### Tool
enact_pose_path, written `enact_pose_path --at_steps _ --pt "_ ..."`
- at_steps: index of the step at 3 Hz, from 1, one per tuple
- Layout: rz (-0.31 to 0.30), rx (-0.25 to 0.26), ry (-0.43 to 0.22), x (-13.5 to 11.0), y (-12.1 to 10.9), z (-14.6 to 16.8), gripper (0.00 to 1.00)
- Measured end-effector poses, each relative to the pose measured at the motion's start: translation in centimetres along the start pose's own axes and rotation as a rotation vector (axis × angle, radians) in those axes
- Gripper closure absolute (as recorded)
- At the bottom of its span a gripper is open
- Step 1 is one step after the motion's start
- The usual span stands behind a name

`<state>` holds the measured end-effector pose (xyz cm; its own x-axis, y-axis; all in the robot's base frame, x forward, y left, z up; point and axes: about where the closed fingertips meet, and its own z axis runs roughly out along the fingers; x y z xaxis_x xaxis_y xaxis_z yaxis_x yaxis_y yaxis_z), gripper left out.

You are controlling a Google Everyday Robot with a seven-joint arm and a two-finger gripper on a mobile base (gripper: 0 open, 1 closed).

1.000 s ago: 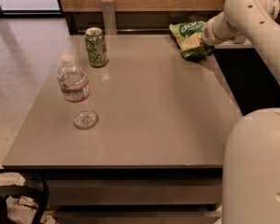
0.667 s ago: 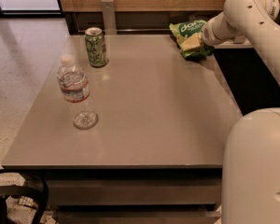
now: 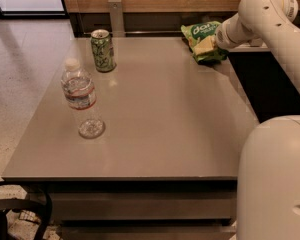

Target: Move green rice chip bag near water bottle

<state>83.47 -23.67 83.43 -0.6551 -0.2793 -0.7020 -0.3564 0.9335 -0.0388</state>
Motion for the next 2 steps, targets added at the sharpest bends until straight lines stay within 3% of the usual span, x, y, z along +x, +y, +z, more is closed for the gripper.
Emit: enact_pose_path --at_steps 2 --pt "0.000 0.000 0.000 -0.17 0.00 -0.17 1.00"
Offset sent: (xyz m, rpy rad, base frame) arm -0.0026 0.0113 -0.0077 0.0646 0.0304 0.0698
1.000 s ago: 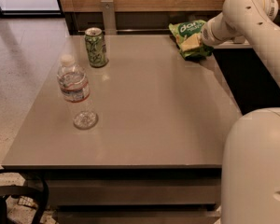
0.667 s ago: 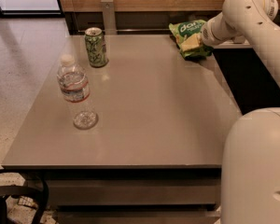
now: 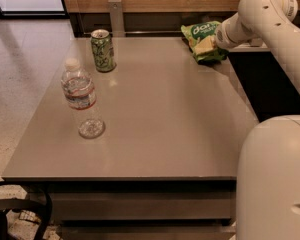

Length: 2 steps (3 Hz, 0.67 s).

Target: Move green rice chip bag near water bottle

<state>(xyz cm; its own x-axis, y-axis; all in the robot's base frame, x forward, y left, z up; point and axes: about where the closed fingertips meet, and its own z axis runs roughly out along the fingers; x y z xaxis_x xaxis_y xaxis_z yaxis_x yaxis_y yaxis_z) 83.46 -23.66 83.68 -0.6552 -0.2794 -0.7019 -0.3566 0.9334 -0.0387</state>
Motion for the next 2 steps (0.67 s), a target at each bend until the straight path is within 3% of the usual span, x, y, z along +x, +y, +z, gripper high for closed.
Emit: enact_pose_path --at_steps 1,2 --pt "0.000 0.000 0.000 0.0 0.0 0.0 1.00" --pt "0.020 -0.010 -0.040 0.1 -0.8 -1.7 1.00"
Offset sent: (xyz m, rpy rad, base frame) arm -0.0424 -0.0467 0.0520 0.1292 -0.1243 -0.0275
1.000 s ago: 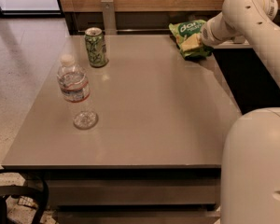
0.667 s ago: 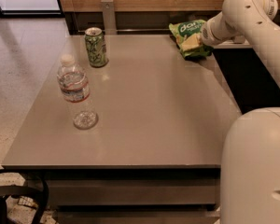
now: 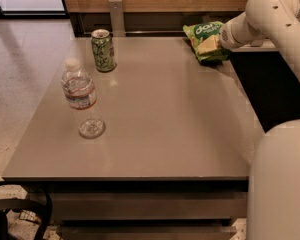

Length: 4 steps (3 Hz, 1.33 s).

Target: Move green rice chip bag near water bottle

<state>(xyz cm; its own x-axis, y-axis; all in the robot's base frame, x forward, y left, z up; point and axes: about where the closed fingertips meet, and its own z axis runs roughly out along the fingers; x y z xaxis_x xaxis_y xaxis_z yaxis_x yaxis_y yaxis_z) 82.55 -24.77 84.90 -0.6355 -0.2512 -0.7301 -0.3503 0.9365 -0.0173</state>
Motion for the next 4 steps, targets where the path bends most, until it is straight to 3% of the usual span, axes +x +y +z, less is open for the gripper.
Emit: enact_pose_path --at_steps 2,4 --pt "-0.018 0.016 -0.117 -0.7 -0.7 -7.1 1.00" --pt "-0.109 0.023 -0.142 -0.7 -0.5 -15.7 1.00"
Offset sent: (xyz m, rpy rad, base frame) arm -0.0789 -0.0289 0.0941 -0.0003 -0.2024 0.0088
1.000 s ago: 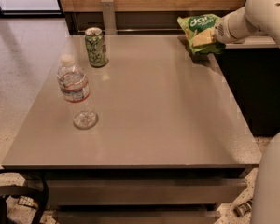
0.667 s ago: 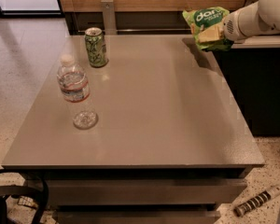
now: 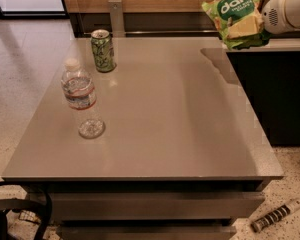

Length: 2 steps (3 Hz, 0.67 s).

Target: Move green rice chip bag near water bottle

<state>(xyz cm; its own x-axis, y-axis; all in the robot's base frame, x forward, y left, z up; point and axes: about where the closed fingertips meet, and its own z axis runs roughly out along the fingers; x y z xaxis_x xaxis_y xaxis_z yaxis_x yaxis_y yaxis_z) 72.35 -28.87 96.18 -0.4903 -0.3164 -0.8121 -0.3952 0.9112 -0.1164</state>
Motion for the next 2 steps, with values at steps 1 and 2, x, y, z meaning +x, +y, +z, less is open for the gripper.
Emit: enact_pose_path --at_steps 1,2 --pt "-0.059 -0.003 0.027 0.4 0.2 -3.5 1.00" --pt "-0.099 -0.006 0.048 0.7 0.4 -5.8 1.00"
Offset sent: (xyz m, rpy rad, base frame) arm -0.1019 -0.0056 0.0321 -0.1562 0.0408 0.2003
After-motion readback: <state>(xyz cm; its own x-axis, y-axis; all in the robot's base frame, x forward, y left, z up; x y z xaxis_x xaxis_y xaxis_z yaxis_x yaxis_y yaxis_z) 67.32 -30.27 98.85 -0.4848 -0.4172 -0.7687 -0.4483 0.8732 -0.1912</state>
